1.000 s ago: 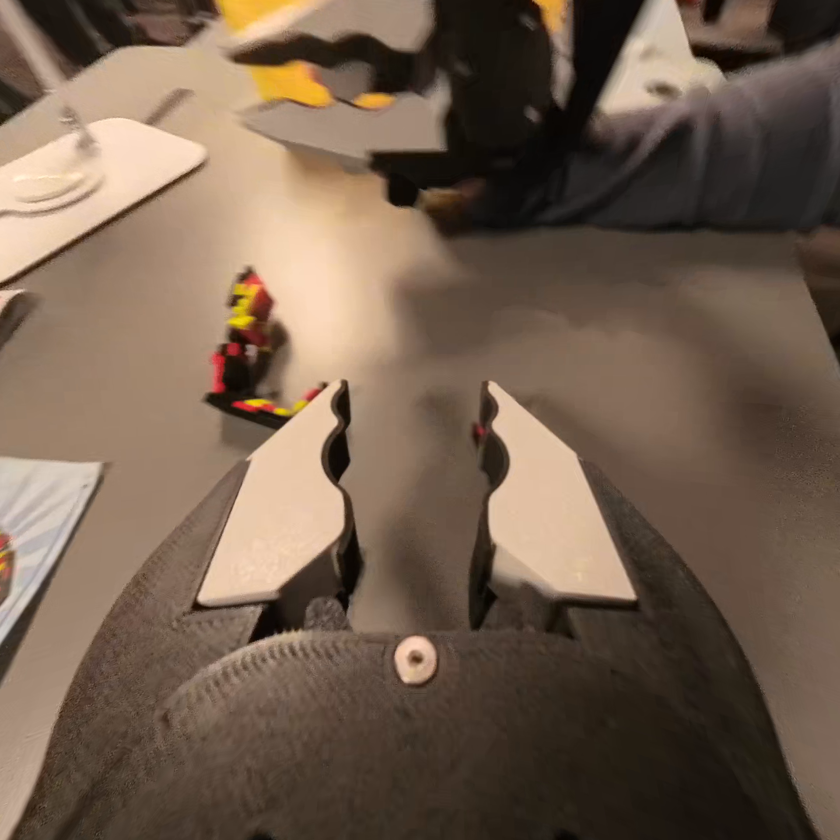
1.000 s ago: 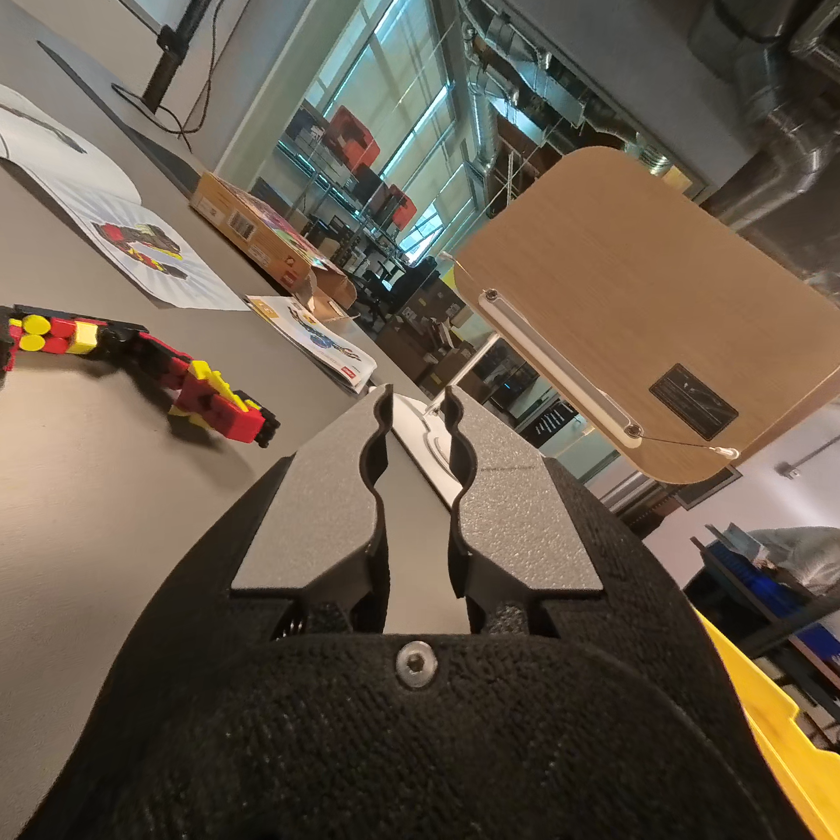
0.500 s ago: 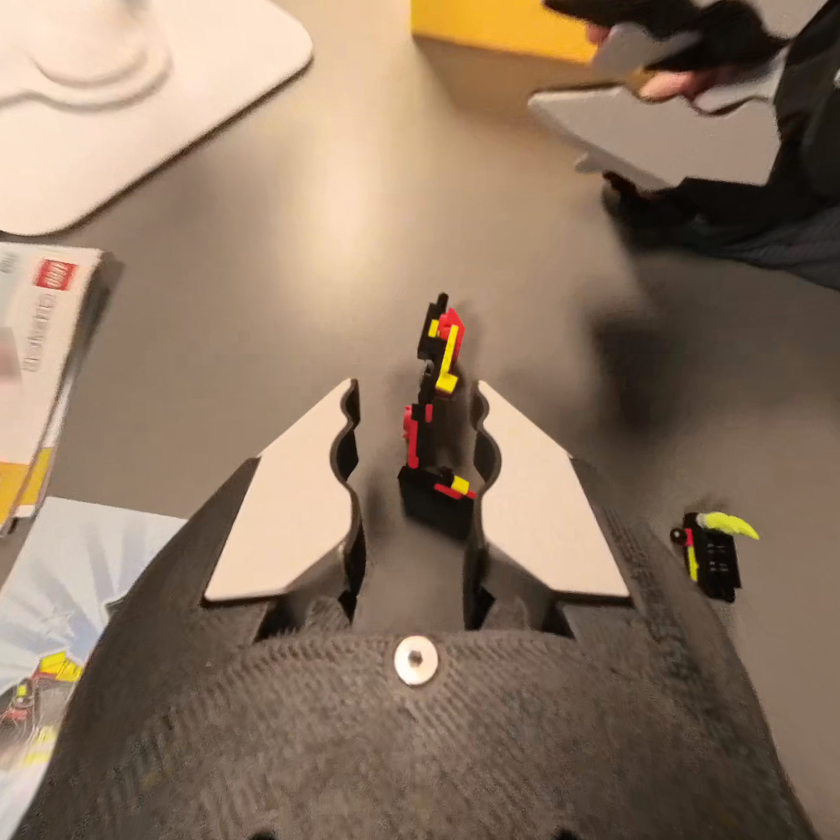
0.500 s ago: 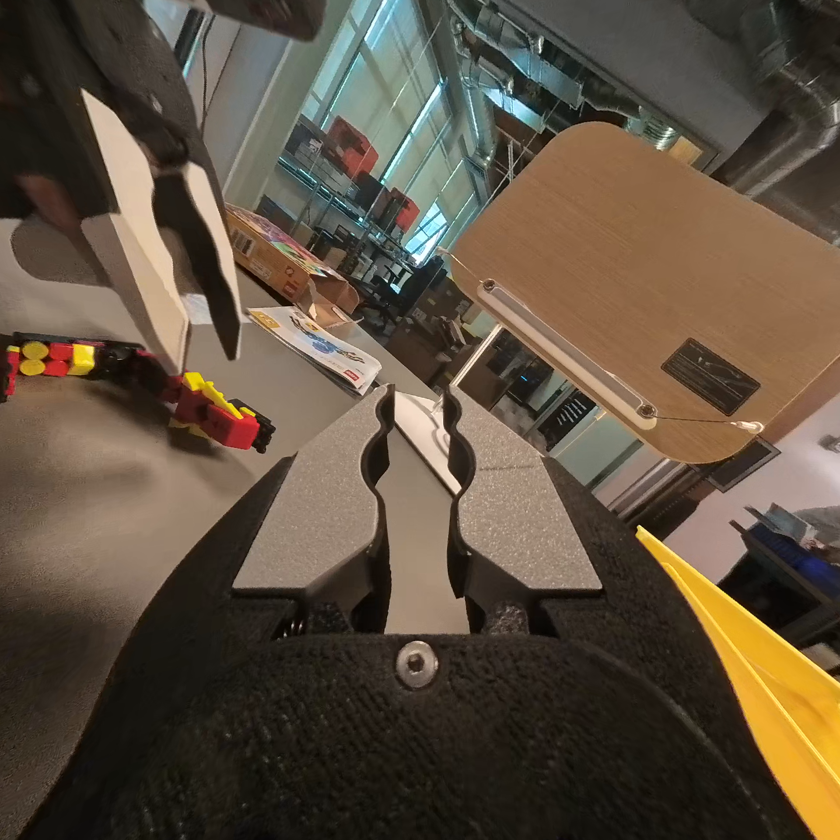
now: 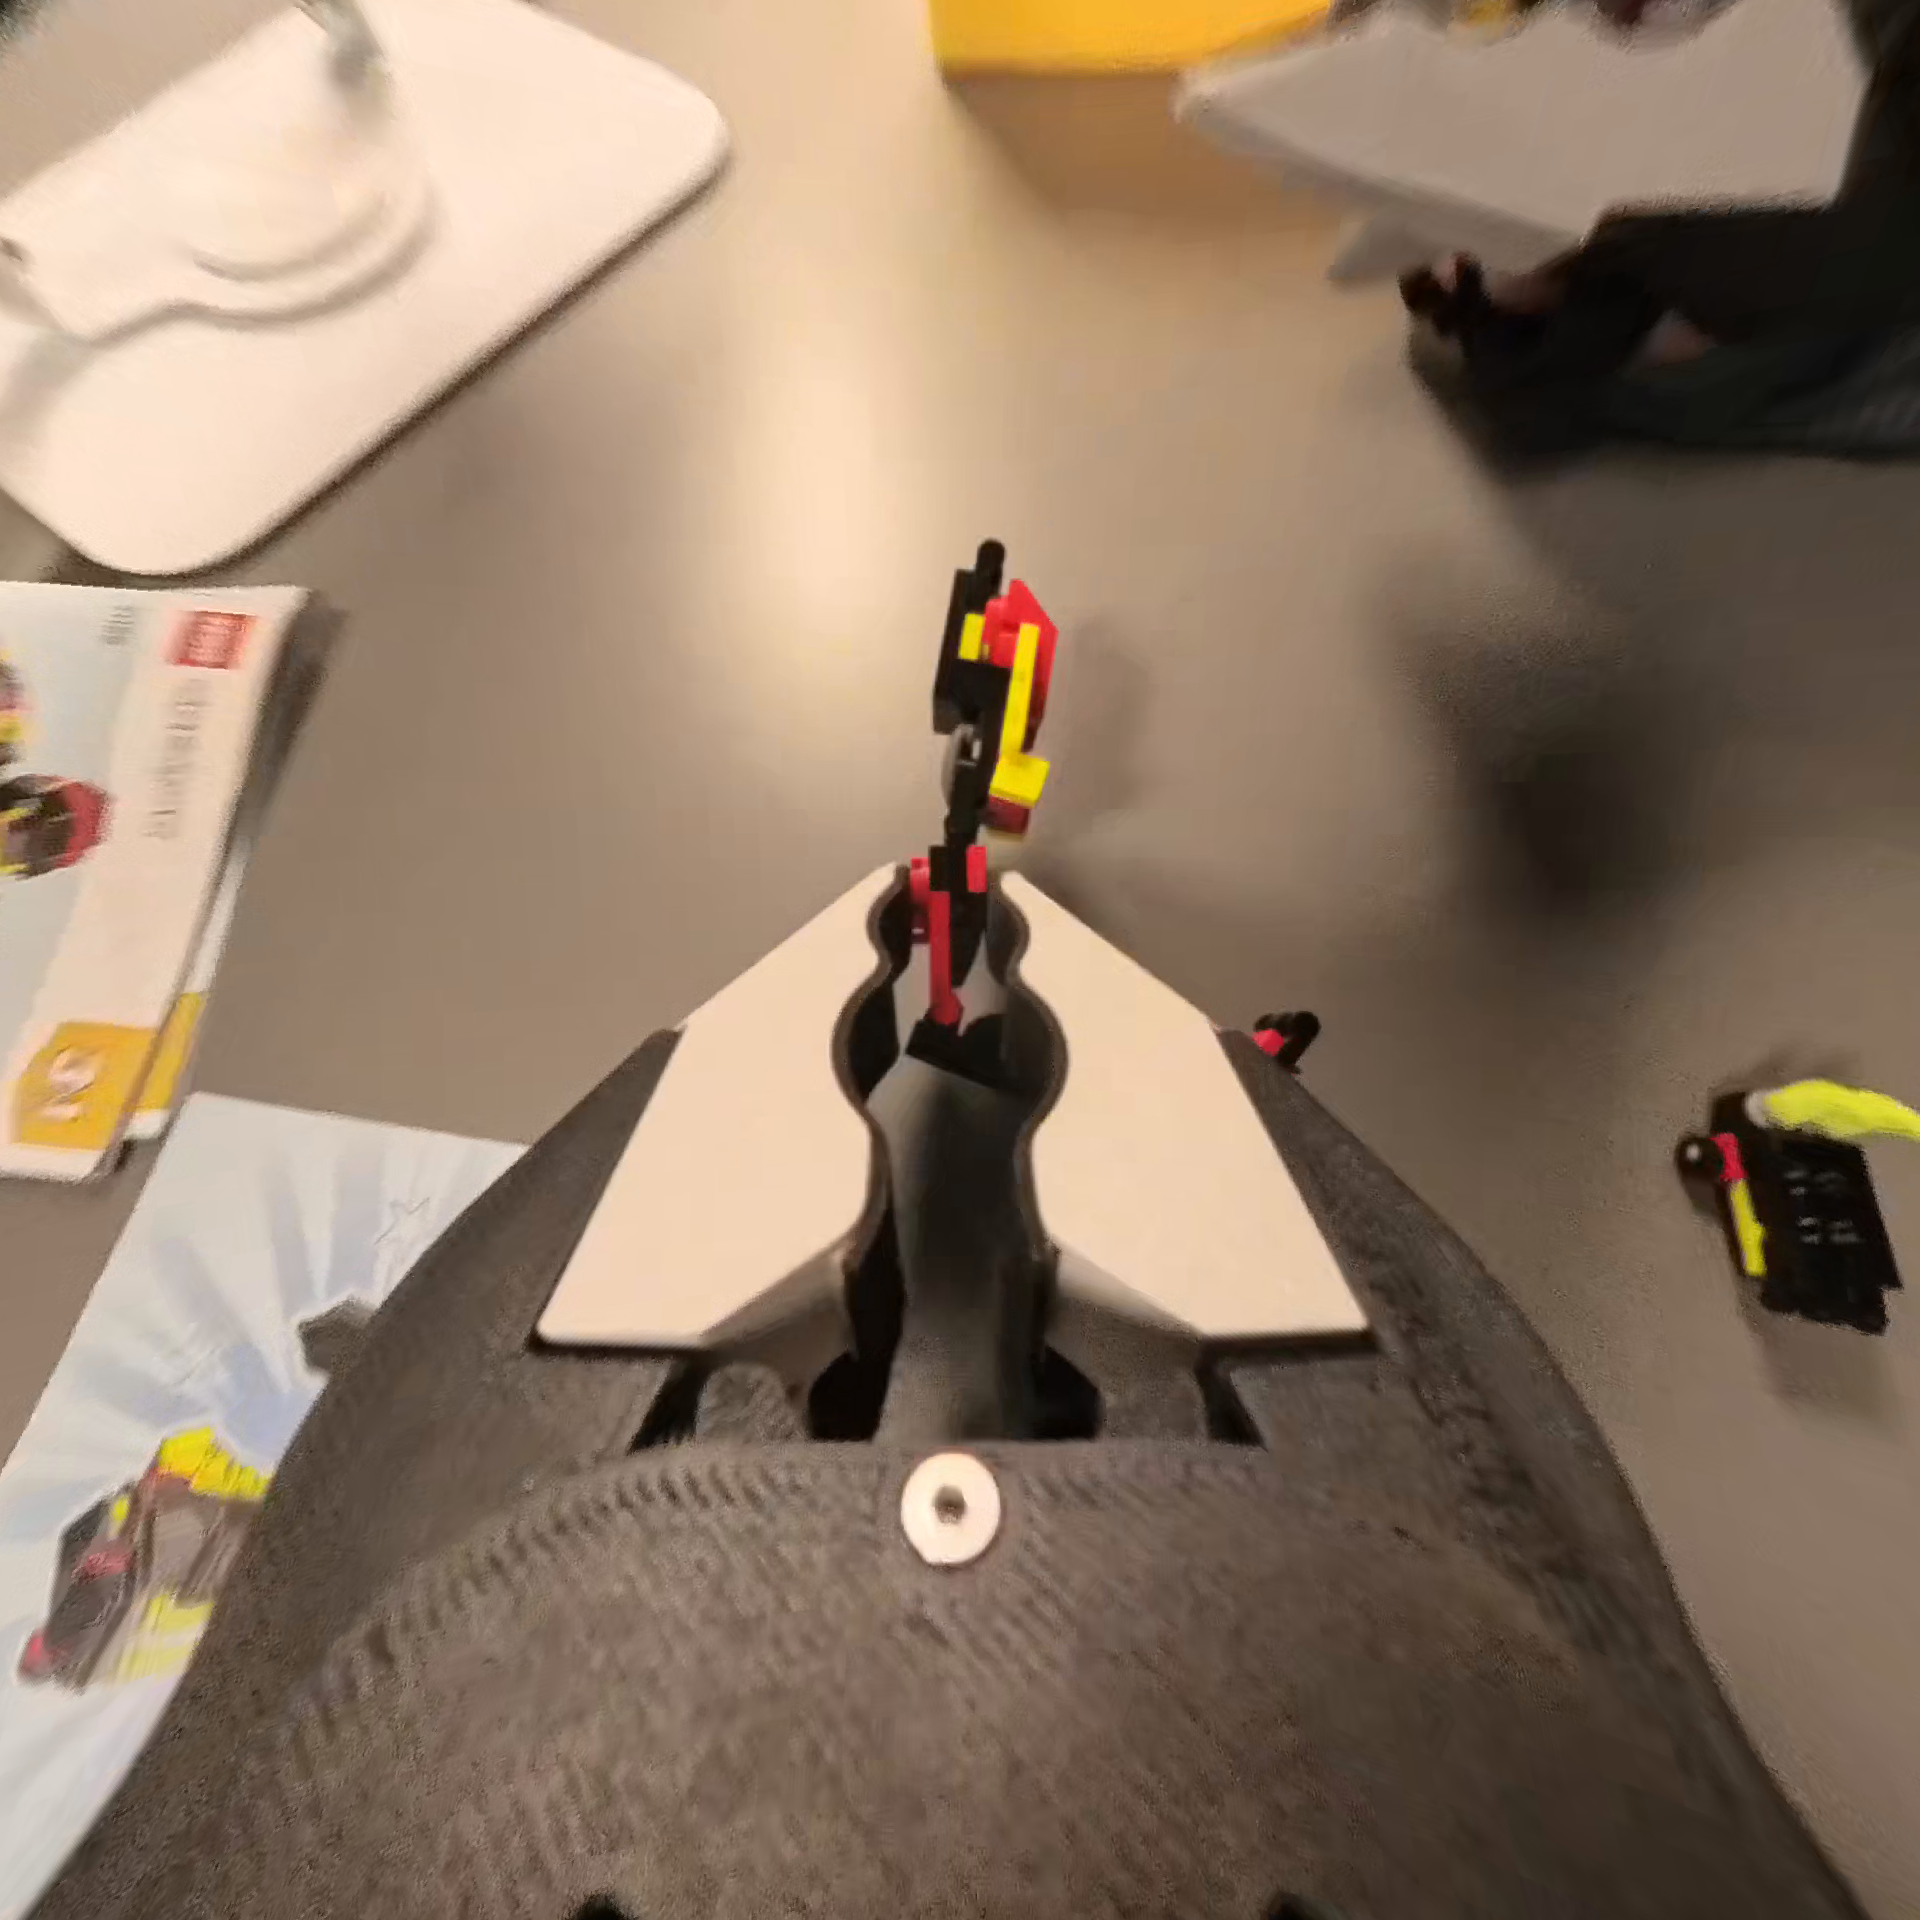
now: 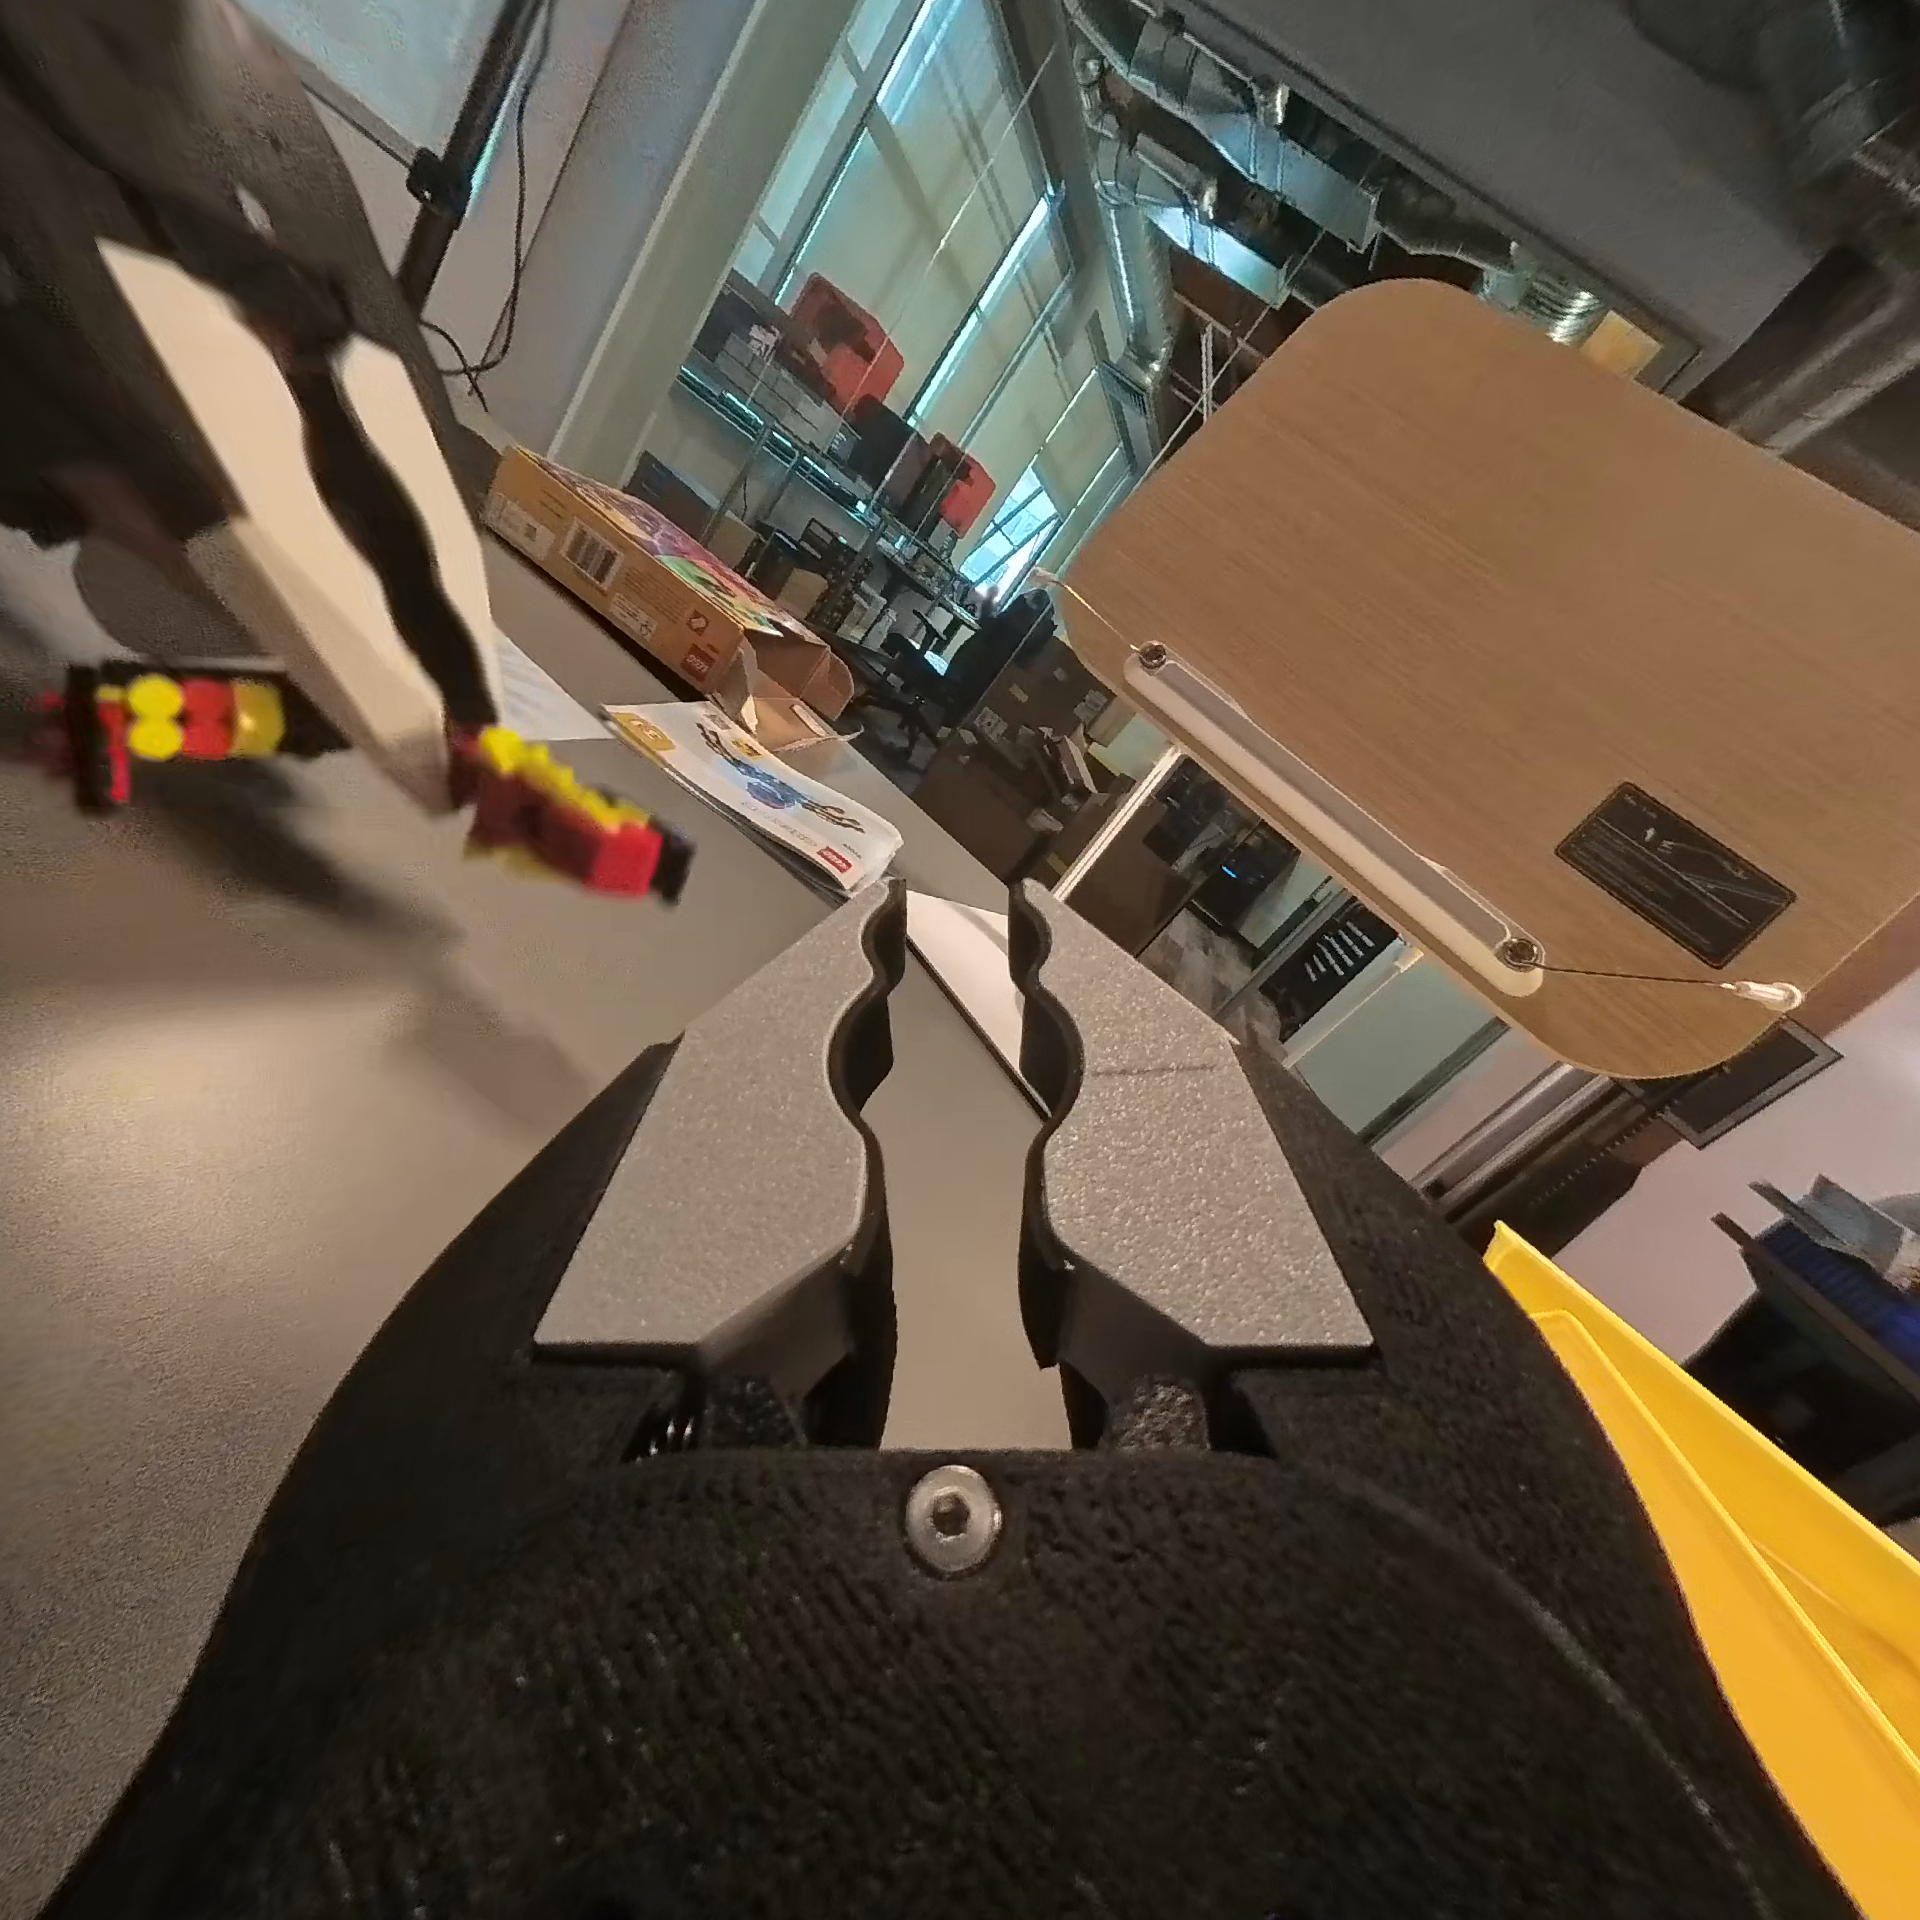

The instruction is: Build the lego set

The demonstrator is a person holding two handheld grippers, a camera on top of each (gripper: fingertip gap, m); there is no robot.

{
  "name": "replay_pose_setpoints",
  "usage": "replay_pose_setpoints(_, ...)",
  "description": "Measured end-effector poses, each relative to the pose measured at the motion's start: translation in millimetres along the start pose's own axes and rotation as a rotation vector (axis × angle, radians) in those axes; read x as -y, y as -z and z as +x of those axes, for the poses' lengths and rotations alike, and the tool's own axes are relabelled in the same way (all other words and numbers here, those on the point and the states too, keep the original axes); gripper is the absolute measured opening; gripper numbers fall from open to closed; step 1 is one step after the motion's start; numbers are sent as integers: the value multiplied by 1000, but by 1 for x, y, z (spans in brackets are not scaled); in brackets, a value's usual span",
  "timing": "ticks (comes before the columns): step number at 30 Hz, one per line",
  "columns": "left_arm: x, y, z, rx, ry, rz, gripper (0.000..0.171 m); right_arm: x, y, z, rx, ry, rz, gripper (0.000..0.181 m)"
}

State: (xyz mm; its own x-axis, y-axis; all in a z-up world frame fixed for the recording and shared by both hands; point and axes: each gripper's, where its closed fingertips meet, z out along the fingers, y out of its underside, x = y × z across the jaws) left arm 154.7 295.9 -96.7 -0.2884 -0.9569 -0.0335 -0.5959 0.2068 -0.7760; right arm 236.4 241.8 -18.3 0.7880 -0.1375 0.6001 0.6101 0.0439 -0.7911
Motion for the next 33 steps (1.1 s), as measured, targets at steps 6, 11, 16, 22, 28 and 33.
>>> replay_pose_setpoints(6, 30, 68, -18, 201, 221, 428, 13, 5, 0, -6, 34, -17, 16, 16)
replay_pose_setpoints(11, 37, 118, 13, 18, 478, 741, 12, 31, 3, -30, 163, -85, 70, 12)
replay_pose_setpoints(16, 37, 133, 35, -36, 563, 832, 12, 104, 23, -74, 294, -15, 301, 26)
replay_pose_setpoints(22, 42, 123, 54, -4, 455, 779, 12, 148, 51, -138, 382, 233, 425, 34)
replay_pose_setpoints(28, 45, 115, 65, -12, 387, 747, 12, 146, 45, -143, 350, 244, 378, 25)
replay_pose_setpoints(33, 44, 115, 64, 7, 371, 739, 12, 142, 45, -147, 317, 332, 381, 20)
